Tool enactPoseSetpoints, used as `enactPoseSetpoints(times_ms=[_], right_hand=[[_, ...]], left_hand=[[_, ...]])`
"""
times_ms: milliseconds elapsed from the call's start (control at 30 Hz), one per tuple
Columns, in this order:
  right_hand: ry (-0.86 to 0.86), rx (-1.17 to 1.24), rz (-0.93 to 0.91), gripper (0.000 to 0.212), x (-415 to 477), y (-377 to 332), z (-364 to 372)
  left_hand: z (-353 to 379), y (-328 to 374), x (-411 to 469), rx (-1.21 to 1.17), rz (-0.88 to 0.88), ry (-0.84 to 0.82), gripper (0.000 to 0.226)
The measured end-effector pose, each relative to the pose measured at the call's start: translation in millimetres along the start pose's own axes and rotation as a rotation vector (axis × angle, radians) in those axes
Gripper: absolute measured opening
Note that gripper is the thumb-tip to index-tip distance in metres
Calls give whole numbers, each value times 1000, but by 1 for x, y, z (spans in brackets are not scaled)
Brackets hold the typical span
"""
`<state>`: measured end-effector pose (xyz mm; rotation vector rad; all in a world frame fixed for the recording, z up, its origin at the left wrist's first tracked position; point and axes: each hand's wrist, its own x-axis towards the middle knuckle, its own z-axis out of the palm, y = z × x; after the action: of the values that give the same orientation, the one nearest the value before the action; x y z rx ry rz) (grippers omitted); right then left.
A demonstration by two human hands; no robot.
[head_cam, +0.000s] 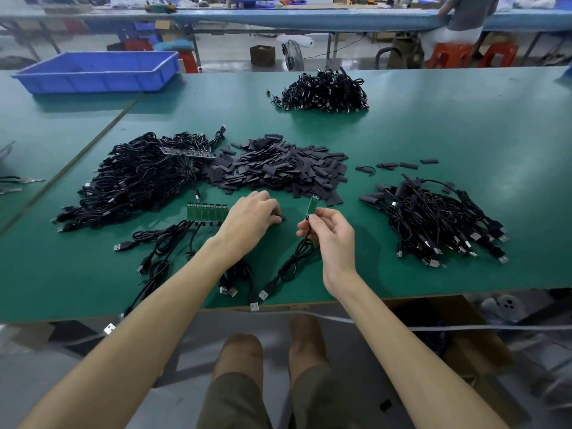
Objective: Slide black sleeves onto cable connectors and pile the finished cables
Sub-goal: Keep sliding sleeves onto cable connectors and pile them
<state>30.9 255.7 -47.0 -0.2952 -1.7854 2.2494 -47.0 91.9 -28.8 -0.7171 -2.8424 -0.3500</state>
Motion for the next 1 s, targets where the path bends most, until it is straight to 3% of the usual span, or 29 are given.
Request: enactPoseSetpoints(times_ms=[233, 600, 1000], right_hand=[[-28, -123, -40, 11, 0, 4, 2], [-47, -220, -74, 32, 1, 7, 4], [-47, -235, -67, 22, 1, 8, 3]], left_hand=[[-16, 4, 2, -23, 11, -186, 20], [-29, 13, -8, -264, 48, -125, 13], [-32, 22, -15, -326, 93, -113, 4]])
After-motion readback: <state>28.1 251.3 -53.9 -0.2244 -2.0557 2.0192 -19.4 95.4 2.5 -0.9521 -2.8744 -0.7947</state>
